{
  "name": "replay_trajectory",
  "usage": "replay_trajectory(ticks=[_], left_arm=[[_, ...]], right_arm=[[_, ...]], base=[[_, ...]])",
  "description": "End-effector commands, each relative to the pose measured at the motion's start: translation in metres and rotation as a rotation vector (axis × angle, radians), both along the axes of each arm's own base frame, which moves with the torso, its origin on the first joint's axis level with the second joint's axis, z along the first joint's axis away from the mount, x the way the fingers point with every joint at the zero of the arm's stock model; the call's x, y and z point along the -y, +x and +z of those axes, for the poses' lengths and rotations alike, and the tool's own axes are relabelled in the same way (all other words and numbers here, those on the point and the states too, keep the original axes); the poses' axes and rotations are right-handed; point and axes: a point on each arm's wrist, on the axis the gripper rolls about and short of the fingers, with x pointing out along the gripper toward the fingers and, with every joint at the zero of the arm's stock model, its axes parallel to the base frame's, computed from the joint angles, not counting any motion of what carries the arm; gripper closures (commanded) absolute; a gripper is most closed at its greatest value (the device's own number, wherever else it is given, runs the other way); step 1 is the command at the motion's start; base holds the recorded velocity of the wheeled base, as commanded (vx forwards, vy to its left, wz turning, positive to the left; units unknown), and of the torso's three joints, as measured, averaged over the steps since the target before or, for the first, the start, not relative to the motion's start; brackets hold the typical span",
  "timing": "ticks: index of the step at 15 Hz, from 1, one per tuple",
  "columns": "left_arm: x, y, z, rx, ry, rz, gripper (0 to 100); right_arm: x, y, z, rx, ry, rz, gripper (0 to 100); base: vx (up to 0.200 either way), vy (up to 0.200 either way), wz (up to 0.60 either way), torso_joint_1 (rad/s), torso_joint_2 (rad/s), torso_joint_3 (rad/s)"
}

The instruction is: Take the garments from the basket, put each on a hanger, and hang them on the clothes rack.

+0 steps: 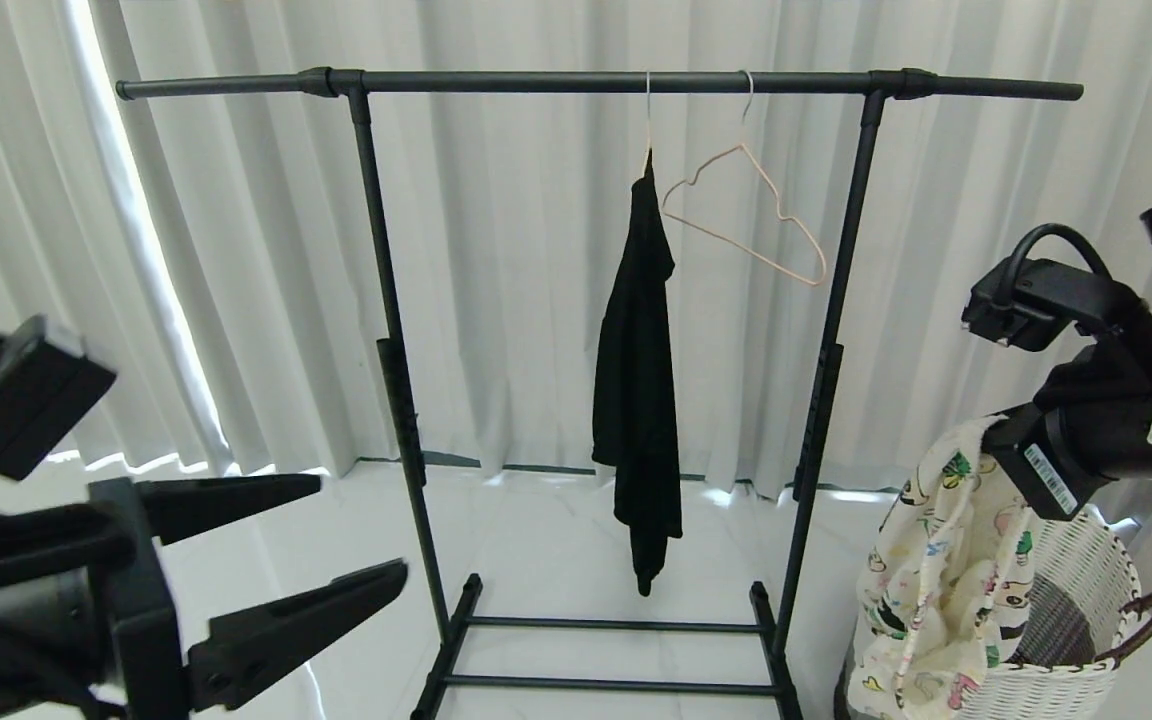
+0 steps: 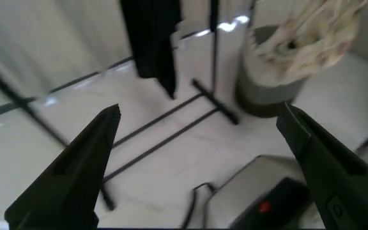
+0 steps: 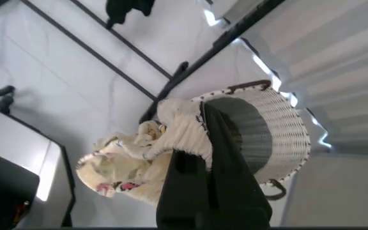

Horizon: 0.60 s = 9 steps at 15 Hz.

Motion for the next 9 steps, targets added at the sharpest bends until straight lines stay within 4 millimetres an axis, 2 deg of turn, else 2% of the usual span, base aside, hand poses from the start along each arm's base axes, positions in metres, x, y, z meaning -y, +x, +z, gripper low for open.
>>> replay_trajectory(ticks=[1, 3, 4, 5, 7, 8, 9], left_arm=[[0.064, 0.043, 0.008, -0.119, -0.071, -0.118, 0], [0.095, 0.062, 0.01, -0.128, -0.151, -0.133, 0], [0.107, 0.067, 0.002, -0.135, -0.143, -0.128, 0], [0.119, 0.067, -0.016, -0.182, -0.096, -0.133, 0], [0.131, 0.062, -0.041, -0.248, -0.034, -0.169, 0], [0.14, 0.055, -0.058, -0.291, 0.012, -0.205, 0], [0.148, 0.049, -0.067, -0.314, 0.037, -0.235, 0]], right_arm=[[-0.005, -0.008, 0.003, 0.002, 0.031, 0.039, 100], [-0.012, -0.014, 0.005, 0.001, 0.052, 0.084, 100], [-0.015, -0.017, 0.005, -0.002, 0.057, 0.102, 100], [-0.021, -0.02, 0.005, -0.011, 0.078, 0.146, 100], [-0.028, -0.024, 0.006, -0.01, 0.095, 0.194, 100], [-0.031, -0.026, 0.006, -0.012, 0.094, 0.21, 100], [-0.032, -0.027, 0.006, -0.012, 0.094, 0.218, 100]], base=[[0.0, 0.0, 0.0, 0.0, 0.0, 0.0], [0.0, 0.0, 0.0, 0.0, 0.0, 0.0], [0.0, 0.0, 0.0, 0.0, 0.0, 0.0], [0.0, 0.0, 0.0, 0.0, 0.0, 0.0], [0.0, 0.0, 0.0, 0.0, 0.0, 0.0], [0.0, 0.0, 0.0, 0.0, 0.0, 0.0], [0.0, 0.0, 0.0, 0.0, 0.0, 0.0]])
